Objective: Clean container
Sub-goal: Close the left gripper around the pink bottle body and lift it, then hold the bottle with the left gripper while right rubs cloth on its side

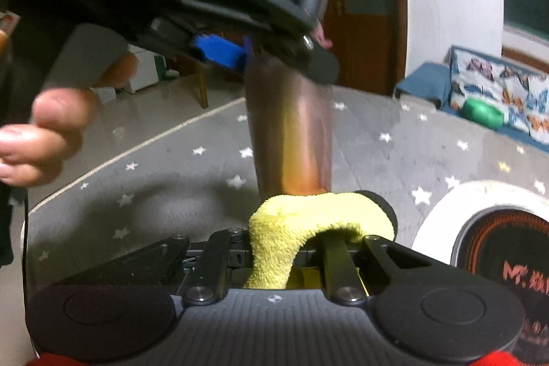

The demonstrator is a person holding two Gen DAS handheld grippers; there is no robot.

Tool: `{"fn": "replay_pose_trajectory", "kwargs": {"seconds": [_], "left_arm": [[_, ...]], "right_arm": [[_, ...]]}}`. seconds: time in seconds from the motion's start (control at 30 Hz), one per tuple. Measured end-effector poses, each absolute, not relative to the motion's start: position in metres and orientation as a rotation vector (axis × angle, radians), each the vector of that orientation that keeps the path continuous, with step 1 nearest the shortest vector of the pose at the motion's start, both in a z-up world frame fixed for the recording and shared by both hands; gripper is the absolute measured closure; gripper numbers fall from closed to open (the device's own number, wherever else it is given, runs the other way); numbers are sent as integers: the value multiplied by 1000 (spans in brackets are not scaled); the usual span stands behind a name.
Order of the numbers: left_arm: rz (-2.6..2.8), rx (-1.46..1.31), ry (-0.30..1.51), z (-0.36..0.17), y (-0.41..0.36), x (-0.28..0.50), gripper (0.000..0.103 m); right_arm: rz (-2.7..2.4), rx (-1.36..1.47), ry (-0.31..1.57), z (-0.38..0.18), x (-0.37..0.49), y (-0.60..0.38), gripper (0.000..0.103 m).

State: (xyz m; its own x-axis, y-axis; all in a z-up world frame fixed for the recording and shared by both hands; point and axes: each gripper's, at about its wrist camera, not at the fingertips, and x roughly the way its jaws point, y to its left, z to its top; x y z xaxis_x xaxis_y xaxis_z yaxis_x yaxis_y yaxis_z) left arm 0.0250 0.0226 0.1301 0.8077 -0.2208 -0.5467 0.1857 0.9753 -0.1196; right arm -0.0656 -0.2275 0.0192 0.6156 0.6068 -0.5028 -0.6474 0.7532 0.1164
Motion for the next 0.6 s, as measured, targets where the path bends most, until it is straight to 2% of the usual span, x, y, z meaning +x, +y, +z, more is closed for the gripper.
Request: {"fn": "replay_pose_trajectory", "kwargs": {"seconds": [0.2, 0.6], "left_arm": [[-236, -70, 597, 131, 25, 29, 40], [-302, 23, 562, 138, 27, 27, 41]], "right_arm": [[710, -67, 574, 19, -63, -233, 90], [744, -115, 335, 80, -83, -242, 90]]}}
